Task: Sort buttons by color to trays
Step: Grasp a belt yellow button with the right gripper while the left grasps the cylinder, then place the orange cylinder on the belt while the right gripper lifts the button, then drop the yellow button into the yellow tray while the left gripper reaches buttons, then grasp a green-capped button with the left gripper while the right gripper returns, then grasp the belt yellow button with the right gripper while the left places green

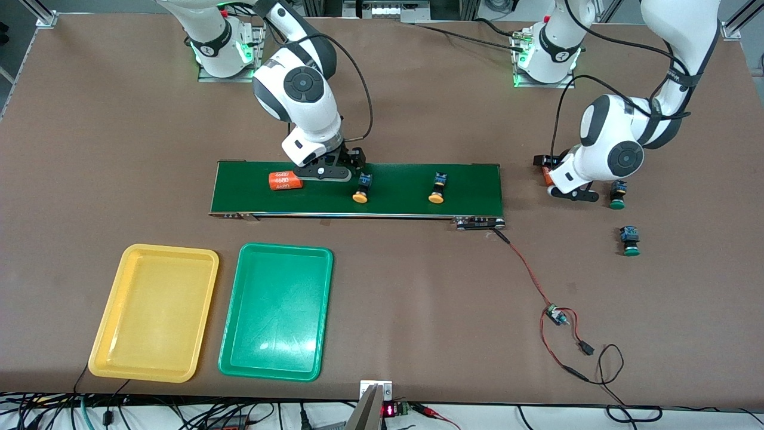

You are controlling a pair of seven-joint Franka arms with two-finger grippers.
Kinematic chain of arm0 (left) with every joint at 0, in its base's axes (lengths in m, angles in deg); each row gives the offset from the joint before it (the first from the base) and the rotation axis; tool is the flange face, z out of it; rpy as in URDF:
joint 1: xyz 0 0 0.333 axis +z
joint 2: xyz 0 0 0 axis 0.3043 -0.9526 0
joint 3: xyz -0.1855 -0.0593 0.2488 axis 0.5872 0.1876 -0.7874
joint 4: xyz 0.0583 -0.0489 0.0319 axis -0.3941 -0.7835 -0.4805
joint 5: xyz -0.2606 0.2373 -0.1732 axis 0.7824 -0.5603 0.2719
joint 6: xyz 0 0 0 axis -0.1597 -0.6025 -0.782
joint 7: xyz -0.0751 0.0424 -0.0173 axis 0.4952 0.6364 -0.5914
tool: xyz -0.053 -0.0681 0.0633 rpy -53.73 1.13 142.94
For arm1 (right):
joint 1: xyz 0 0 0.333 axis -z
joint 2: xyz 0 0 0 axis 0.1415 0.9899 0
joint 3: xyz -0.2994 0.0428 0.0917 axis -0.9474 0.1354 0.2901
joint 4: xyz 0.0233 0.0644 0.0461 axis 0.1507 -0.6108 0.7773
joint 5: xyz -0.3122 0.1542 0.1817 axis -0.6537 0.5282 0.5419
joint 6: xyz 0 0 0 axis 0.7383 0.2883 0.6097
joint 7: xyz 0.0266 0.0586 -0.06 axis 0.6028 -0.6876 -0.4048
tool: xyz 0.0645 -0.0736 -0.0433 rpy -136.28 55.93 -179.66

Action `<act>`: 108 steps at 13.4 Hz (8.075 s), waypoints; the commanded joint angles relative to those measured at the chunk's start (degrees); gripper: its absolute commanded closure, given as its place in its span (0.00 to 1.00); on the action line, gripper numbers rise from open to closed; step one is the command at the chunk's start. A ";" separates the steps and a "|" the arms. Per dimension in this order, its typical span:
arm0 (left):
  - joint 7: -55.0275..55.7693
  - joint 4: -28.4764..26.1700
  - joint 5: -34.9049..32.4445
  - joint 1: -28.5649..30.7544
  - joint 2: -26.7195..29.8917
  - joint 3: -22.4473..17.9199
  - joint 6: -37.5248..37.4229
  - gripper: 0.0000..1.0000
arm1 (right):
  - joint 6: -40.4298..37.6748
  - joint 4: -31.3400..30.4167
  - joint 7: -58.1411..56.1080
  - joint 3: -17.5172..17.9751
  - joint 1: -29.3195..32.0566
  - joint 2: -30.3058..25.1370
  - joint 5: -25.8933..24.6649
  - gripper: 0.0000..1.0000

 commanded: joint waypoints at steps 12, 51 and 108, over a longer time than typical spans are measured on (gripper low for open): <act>-15.19 7.01 1.43 -1.16 4.91 0.71 -0.70 0.75 | -0.08 3.89 2.26 -2.47 -2.71 5.11 -4.21 0.00; -29.38 20.91 -21.44 -1.87 5.00 11.03 -9.06 0.00 | 4.12 16.81 -61.81 -17.49 28.05 9.14 -15.53 1.00; 12.11 23.55 11.18 -0.02 -12.22 20.85 -7.13 0.69 | 2.90 -4.63 -14.00 -19.00 -10.62 -4.39 8.81 0.00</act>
